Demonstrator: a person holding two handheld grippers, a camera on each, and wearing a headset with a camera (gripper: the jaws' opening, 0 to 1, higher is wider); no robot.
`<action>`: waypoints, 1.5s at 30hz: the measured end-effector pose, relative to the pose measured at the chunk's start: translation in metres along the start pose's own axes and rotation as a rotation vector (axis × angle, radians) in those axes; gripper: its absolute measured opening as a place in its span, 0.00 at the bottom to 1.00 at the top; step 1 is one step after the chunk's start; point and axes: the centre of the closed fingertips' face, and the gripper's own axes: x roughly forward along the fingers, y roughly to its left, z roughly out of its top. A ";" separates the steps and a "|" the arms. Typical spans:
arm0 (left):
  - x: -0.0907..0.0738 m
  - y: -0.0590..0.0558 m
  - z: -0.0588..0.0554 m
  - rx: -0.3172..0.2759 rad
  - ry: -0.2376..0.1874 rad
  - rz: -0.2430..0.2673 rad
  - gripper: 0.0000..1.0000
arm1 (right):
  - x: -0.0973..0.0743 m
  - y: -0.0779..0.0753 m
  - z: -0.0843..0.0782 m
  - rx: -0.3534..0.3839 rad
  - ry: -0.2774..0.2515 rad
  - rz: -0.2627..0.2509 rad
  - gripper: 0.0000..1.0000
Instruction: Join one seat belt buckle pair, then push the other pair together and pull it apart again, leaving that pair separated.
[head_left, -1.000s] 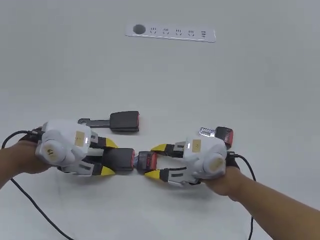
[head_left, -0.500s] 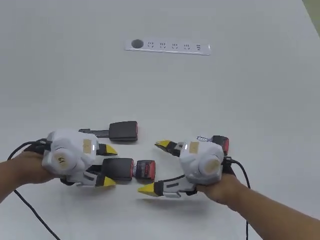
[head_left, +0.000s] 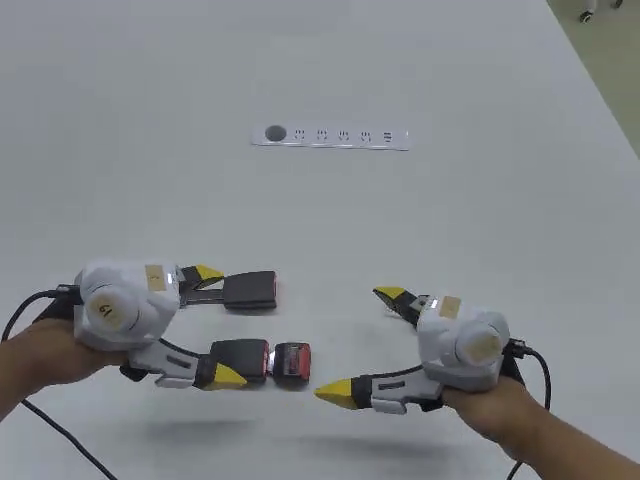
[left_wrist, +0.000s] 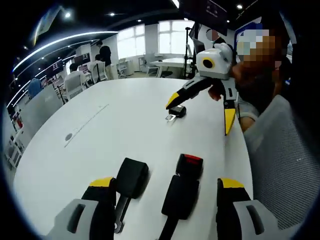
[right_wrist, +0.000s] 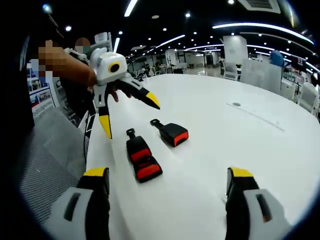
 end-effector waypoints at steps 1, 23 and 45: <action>-0.002 0.002 0.002 0.003 0.004 0.010 0.86 | -0.004 -0.004 0.000 0.004 -0.002 -0.011 0.98; -0.007 0.043 0.011 0.003 0.047 0.052 0.90 | -0.061 -0.090 -0.039 0.010 0.117 -0.079 0.86; 0.053 0.066 -0.031 0.044 0.181 -0.058 0.75 | -0.041 -0.106 -0.081 0.009 0.256 0.030 0.78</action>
